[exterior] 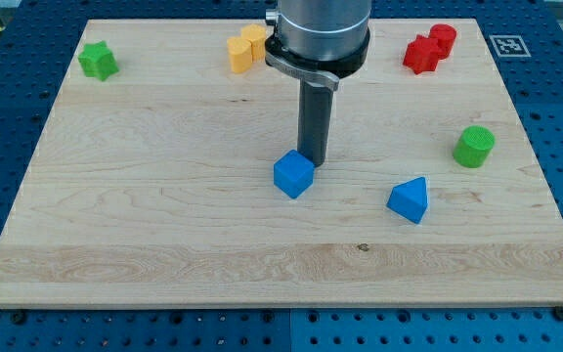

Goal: Slide the blue cube to the bottom center

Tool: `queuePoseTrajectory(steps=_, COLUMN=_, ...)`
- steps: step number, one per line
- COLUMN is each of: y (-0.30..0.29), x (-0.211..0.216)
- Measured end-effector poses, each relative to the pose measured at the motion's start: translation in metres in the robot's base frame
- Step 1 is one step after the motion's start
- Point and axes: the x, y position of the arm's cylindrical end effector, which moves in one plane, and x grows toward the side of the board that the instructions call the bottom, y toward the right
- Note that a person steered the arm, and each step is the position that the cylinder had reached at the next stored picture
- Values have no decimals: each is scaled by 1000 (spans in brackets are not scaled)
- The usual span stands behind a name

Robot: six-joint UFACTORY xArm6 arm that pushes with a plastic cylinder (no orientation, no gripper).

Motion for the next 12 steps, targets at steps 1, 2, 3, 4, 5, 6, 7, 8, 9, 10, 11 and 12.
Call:
queuePoseTrajectory(steps=1, y=-12, x=15)
queuePoseTrajectory(steps=2, y=-31, x=22)
queuePoseTrajectory(steps=3, y=-48, x=22)
queuePoseTrajectory(steps=4, y=-65, x=22)
queuePoseTrajectory(steps=5, y=-65, x=22)
queuePoseTrajectory(steps=6, y=-58, x=22)
queuePoseTrajectory(steps=7, y=-36, x=22)
queuePoseTrajectory(steps=8, y=-26, x=23)
queuePoseTrajectory(steps=9, y=-39, x=36)
queuePoseTrajectory(steps=10, y=-60, x=46)
queuePoseTrajectory(steps=11, y=-79, x=57)
queuePoseTrajectory(steps=12, y=-71, x=57)
